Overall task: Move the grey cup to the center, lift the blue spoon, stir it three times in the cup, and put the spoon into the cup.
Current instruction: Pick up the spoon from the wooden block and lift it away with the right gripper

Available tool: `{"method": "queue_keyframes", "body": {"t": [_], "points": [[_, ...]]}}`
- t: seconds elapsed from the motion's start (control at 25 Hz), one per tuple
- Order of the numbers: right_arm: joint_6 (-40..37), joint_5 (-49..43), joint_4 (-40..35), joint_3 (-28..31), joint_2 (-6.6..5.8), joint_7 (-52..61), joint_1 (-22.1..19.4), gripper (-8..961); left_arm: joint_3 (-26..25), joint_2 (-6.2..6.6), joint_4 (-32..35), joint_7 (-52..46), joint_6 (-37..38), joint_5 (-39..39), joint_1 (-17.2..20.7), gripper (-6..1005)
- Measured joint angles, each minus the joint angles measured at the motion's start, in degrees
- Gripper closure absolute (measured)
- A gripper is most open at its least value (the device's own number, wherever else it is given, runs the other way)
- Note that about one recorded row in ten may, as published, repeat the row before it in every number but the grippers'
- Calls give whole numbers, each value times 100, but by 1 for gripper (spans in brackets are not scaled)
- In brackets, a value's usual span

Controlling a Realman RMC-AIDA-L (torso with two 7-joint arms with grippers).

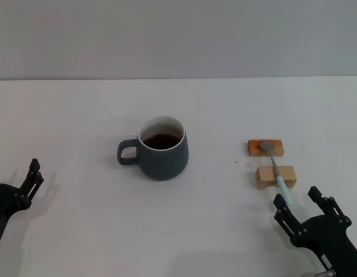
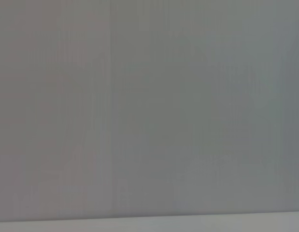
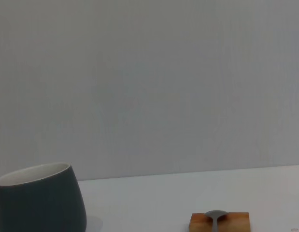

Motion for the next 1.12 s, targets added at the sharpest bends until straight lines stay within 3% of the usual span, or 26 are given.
{"method": "queue_keyframes", "body": {"t": [0.8, 0.92, 1.12], "points": [[-2, -37, -2, -23, -5, 91, 42, 177, 1, 0, 0, 2, -7, 0, -3, 140], [-2, -39, -25, -23, -13, 127, 44, 298, 6, 0, 0, 1, -9, 0, -9, 140], [41, -36, -55, -21, -10, 132, 53, 389, 9, 4, 0, -12, -10, -1, -25, 140]]}}
